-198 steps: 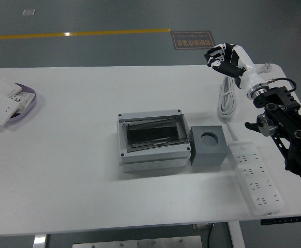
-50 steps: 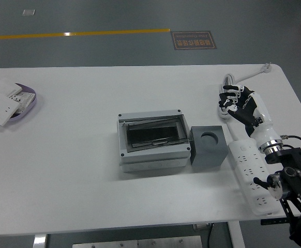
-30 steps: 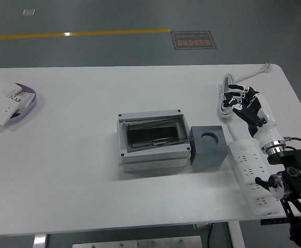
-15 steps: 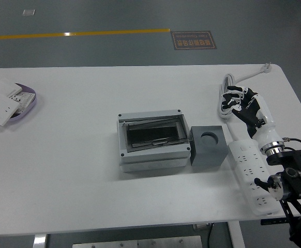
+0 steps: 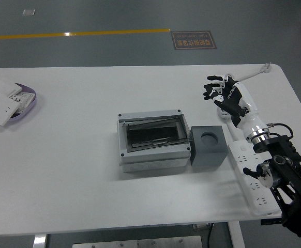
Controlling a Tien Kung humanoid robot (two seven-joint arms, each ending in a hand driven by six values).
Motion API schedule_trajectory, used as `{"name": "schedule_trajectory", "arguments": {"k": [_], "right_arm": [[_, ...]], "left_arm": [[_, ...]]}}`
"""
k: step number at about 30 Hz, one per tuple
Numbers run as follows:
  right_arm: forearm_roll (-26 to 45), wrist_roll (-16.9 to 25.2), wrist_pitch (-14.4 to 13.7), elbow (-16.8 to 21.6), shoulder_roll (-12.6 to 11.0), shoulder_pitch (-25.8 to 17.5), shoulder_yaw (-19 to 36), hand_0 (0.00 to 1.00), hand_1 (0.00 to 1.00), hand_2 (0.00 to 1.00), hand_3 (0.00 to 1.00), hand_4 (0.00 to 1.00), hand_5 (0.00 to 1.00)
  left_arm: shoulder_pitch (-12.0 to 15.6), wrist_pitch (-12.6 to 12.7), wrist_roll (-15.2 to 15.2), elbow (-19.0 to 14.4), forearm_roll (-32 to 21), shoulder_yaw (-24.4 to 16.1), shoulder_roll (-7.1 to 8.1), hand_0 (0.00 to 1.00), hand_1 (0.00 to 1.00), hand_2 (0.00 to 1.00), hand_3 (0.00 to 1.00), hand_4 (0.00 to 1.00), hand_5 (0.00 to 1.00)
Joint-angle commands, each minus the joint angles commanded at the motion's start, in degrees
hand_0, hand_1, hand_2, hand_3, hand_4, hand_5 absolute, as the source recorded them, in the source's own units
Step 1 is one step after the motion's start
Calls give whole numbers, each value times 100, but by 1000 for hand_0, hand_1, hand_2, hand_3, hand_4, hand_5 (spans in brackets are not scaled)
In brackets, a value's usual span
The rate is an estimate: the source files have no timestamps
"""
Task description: Pick up the cylinder from the cube,place it in the box,flap close box
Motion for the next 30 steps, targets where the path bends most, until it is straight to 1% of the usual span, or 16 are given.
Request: {"name": "schedule_trajectory", "arguments": {"k": [8,9,19,30], "right_arm": [[-60,-45,-38,-6,18,23,27,463,447,518,584,706,176],[-65,-47,-42,-5,22,24,44,461,449,516,568,705,178],[-119,-48,-62,9,60,8,246,465,449,516,568,705,177],[-135,-44,-71,15,93,-38,341,468,452,514,567,702,166]], "left_arm": [[5,-8,-2,0,43,-35,-11,597,645,613,660,695,125],[2,-8,-4,0,51,-42,-11,597,645,613,659,695,125],[-55,-6,-17,0,51,-32,-15,597,646,613,659,694,125],[-67,-7,-9,0,63,-50,-36,597,646,613,659,694,126]]}}
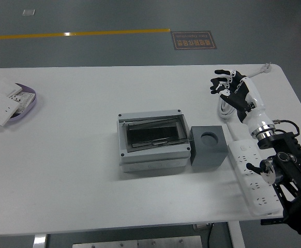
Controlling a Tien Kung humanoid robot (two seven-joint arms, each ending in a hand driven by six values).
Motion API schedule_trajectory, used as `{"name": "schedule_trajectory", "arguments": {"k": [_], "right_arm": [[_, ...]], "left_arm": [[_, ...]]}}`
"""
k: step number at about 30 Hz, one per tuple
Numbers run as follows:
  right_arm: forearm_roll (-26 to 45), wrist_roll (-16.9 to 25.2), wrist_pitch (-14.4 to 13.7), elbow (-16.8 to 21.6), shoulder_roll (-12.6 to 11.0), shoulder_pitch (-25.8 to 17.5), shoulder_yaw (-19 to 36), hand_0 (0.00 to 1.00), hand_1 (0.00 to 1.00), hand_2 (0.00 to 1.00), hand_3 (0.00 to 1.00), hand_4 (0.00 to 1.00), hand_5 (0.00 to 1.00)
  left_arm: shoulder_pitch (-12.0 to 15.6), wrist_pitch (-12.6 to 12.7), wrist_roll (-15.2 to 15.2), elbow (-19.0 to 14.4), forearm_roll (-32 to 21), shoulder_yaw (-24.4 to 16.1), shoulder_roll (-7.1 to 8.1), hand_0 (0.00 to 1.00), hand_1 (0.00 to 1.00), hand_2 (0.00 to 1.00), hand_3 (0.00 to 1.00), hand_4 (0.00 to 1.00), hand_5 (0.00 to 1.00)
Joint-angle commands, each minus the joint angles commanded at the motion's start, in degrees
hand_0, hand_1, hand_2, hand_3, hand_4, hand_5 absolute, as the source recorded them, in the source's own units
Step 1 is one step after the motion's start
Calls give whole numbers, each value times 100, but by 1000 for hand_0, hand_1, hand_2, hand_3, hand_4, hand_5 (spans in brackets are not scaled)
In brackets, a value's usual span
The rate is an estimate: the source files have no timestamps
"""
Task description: Pick up the cylinder from the cube,place it in the box,flap close box
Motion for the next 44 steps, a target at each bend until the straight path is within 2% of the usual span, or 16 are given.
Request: {"name": "schedule_trajectory", "arguments": {"k": [23,32,44], "right_arm": [[61,43,-89,-36,40,-73,34,482,453,516,569,701,138],[80,46,-125,-38,66,-215,239,482,447,514,570,702,136],[96,65,-125,-37,58,-343,284,481,450,513,563,699,133]], "left_arm": [[3,-17,19,0,-11,-25,-12,597,646,614,659,693,125],[9,-8,32,0,11,-70,-4,597,646,614,659,693,125],[31,-2,43,0,-48,-19,87,597,647,614,659,693,125]]}}
